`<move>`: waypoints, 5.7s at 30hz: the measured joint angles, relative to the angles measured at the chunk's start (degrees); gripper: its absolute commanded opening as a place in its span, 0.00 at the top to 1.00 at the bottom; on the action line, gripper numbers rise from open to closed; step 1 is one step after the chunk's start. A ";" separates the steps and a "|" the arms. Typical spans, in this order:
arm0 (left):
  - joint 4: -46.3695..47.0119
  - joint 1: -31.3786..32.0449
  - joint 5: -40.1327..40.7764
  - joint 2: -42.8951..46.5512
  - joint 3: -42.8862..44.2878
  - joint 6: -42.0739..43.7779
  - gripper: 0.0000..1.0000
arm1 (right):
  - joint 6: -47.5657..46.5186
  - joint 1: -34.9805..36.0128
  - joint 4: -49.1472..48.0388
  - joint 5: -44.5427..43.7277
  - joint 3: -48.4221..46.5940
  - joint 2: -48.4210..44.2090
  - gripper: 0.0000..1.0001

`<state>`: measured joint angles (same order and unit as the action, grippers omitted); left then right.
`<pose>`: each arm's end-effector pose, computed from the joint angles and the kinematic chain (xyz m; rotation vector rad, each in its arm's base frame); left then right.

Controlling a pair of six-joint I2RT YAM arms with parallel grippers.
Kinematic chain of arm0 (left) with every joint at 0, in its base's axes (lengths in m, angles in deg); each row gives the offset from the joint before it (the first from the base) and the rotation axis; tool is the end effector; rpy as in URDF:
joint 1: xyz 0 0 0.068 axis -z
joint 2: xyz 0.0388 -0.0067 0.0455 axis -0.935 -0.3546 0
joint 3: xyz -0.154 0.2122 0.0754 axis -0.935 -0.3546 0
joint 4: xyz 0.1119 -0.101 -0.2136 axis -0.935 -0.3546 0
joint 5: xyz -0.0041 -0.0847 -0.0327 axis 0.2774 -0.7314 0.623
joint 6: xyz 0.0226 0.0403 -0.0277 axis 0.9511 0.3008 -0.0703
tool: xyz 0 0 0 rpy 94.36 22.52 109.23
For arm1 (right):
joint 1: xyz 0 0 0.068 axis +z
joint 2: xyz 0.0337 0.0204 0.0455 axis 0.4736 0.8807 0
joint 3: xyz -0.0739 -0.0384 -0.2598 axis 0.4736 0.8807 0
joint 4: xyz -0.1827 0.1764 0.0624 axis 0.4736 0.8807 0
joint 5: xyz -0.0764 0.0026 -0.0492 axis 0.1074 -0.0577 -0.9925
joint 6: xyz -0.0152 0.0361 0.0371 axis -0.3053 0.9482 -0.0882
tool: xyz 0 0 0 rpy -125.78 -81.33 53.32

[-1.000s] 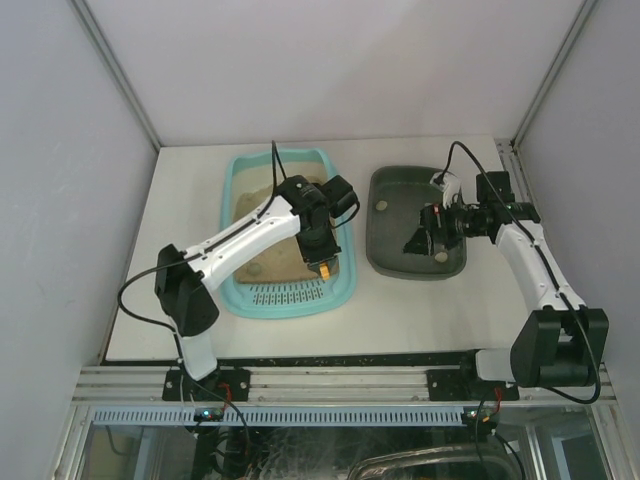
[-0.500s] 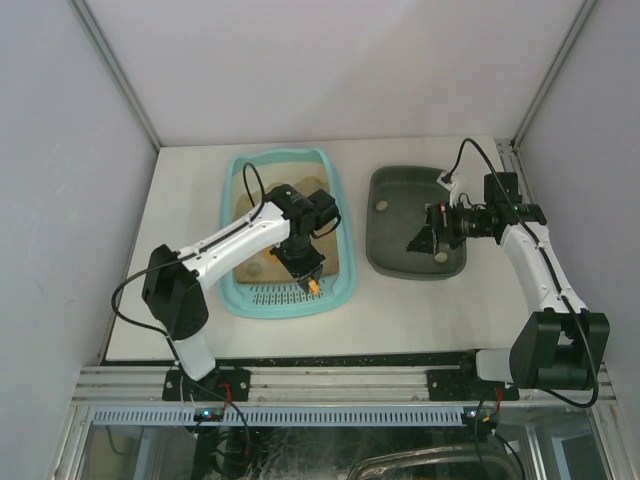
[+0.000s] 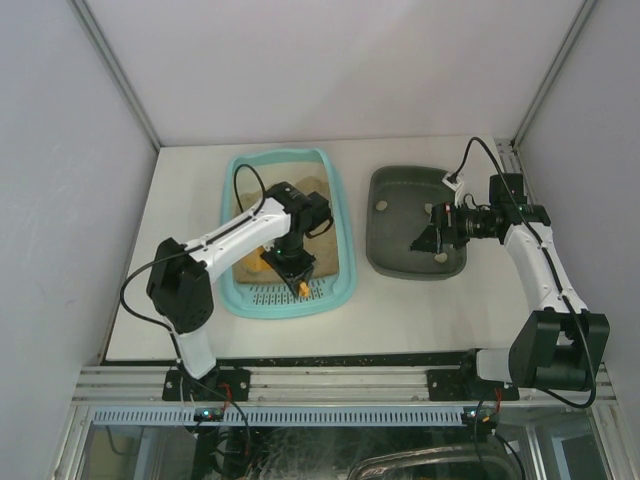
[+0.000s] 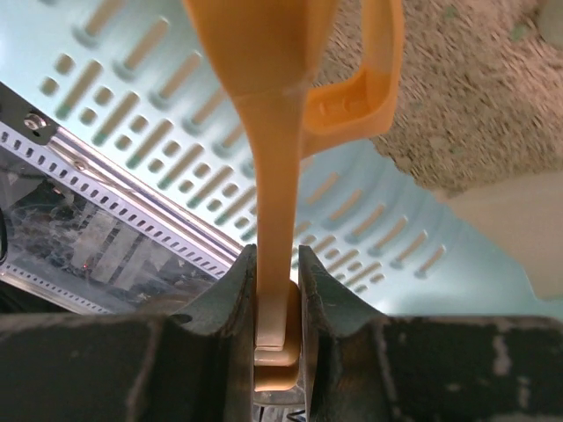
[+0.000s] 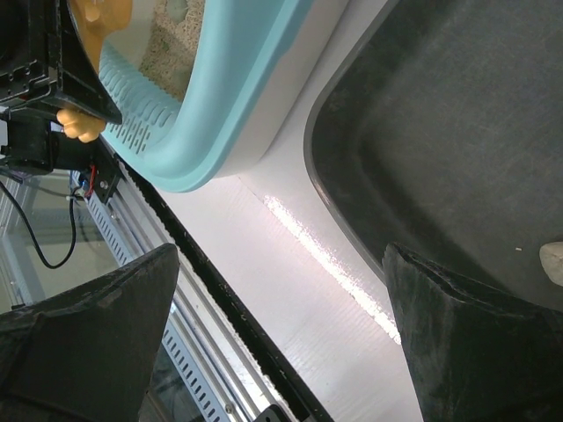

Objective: Clean the litter box

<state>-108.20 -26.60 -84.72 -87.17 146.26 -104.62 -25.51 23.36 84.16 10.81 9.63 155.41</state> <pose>0.2318 -0.2131 0.2676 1.1920 -2.8143 -0.2590 0.2525 0.0074 0.2883 -0.4690 2.2825 1.0822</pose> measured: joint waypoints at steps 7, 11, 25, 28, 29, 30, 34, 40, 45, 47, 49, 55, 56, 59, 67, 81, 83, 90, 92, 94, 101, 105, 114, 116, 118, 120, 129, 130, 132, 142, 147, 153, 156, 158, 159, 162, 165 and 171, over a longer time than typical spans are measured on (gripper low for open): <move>-0.11 -3.28 0.52 0.20 -3.48 0.63 1.00 | 0.02 0.04 0.00 0.07 0.00 0.00 0.00; -0.17 -4.42 -0.13 -0.76 -3.04 2.40 1.00 | 0.02 0.04 -0.02 0.07 0.00 0.00 0.00; -1.01 -8.98 -4.20 -6.21 1.70 10.47 1.00 | 0.02 0.13 -0.04 -0.11 0.00 0.26 0.00; 1.27 -11.34 -5.07 -6.62 1.57 12.66 1.00 | 0.02 0.28 -0.07 -0.42 0.00 0.68 0.00; 1.84 -12.00 -5.14 -6.80 1.57 13.20 1.00 | 0.02 0.46 -0.09 -0.52 0.00 0.81 0.00; 2.69 -12.74 -5.03 -6.95 1.57 13.90 1.00 | 0.02 0.55 -0.09 -0.61 0.00 0.92 0.00; 5.97 -14.97 -4.59 -8.61 1.62 17.75 1.00 | 0.02 0.92 -0.09 -1.22 0.00 1.40 0.00; 6.73 -16.87 -3.78 -10.38 1.86 25.94 1.00 | 0.00 1.20 -0.11 -1.75 0.00 1.68 0.00; 6.82 -17.51 -4.59 -10.62 1.86 34.47 1.00 | 0.02 1.25 -0.11 -1.92 0.00 1.70 0.00; 6.91 -17.53 -4.87 -10.62 1.86 38.10 1.00 | 0.00 1.25 -0.11 -2.05 0.00 1.70 0.00; 6.99 -17.51 -4.85 -10.56 1.86 41.13 1.00 | 0.02 1.25 -0.09 -2.08 0.00 1.70 0.00; 8.41 -17.51 -5.73 -7.52 1.84 48.89 1.00 | 0.02 1.25 -0.11 -2.14 0.00 1.70 0.00; 9.07 -17.51 -6.38 -6.58 1.84 49.99 1.00 | 0.02 1.25 -0.09 -2.21 0.00 1.70 0.00; 10.80 -17.46 -8.02 -3.43 1.40 52.06 1.00 | 0.02 1.25 -0.11 -2.51 0.00 1.70 0.00; 15.13 -17.46 -12.83 2.62 -1.88 56.94 1.00 | 0.02 1.25 -0.09 -2.95 0.00 1.70 0.00; 20.90 -19.89 -19.43 1.20 -4.87 63.73 1.00 | 0.02 1.18 -0.11 -2.95 0.00 1.70 0.00; 22.08 -20.44 -22.23 -0.68 -4.52 64.87 1.00 | 0.02 1.18 -0.11 -2.95 0.00 1.70 0.00; 23.45 -21.29 -21.99 -5.77 -3.76 66.31 1.00 | -0.07 1.09 -0.11 -2.95 0.00 1.70 0.00; 23.23 -21.81 -19.76 -5.75 -3.19 66.34 1.00 | -0.15 0.85 -0.09 -2.91 0.00 1.70 0.00; 23.32 -22.45 -16.83 -5.75 -2.05 66.60 1.00 | -0.17 0.74 -0.09 -2.89 0.00 1.68 0.00; 24.39 -24.57 -9.86 -5.75 0.50 68.81 1.00 | -0.42 0.74 -0.07 -2.73 0.00 1.68 0.00; 25.11 -24.76 -9.55 -5.75 0.50 70.42 1.00 | -0.42 0.74 -0.04 -2.62 0.00 1.68 0.00; 27.06 -24.41 -16.74 -8.00 0.68 73.68 1.00 | -0.50 0.59 -0.02 -1.16 0.00 1.68 0.00; 26.97 -24.20 -16.70 -8.72 1.55 74.18 1.00 | -0.50 0.59 -0.02 -1.16 0.00 1.68 0.00; 26.99 -24.00 -15.76 -9.22 2.25 74.47 1.00 | -0.48 0.59 -0.02 -1.16 0.00 1.68 0.00; 26.95 -23.74 -14.10 -9.51 2.38 74.71 1.00 | -0.48 0.52 -0.02 -1.16 0.00 1.68 0.00; 25.77 -21.16 -8.02 -11.65 2.71 75.28 1.00 | -0.48 0.48 -0.02 -1.18 0.00 1.68 0.00; 25.75 -20.76 -7.91 -12.15 2.89 75.32 1.00 | -0.48 0.48 -0.02 -1.18 0.00 1.68 0.00; 25.44 -19.93 -7.80 -13.31 3.56 75.65 1.00 | -0.48 0.48 -0.02 -1.18 0.00 1.68 0.00; 25.83 -17.77 -10.25 -16.24 6.23 75.84 1.00 | -0.50 0.48 -0.02 -1.18 0.00 1.68 0.00; 28.44 -17.70 -18.91 -16.24 6.21 75.71 1.00 | -0.50 0.48 -0.02 -1.20 0.00 1.68 0.00; 32.74 -17.68 -28.00 -16.24 5.20 75.54 1.00 | -0.50 0.48 -0.02 -1.20 0.00 1.68 0.00; 37.07 -17.79 -31.76 -15.96 2.56 74.51 1.00 | -0.50 0.48 -0.02 -1.22 0.00 1.68 0.00; 40.74 -18.23 -33.92 -14.75 -0.57 73.18 1.00 | -0.52 0.48 -0.02 -1.25 0.00 1.68 0.00; 41.72 -18.43 -34.69 -14.21 -1.70 72.61 1.00 | -0.52 0.48 -0.04 -1.25 0.00 1.68 0.00; 45.31 -18.71 -36.59 -11.89 -6.49 70.97 1.00 | -0.52 0.48 -0.02 -1.27 0.00 1.68 0.00; 47.98 -18.71 -38.16 -8.85 -10.99 69.31 1.00 | -0.52 0.48 -0.02 -1.36 0.00 1.68 0.00; 53.70 -18.93 -43.21 2.34 -22.51 66.12 1.00 | -0.55 0.55 -0.04 -1.64 0.00 1.68 0.00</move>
<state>-54.49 -45.53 -127.93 -84.84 123.75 -38.50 -26.06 23.91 84.12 9.17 9.63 157.09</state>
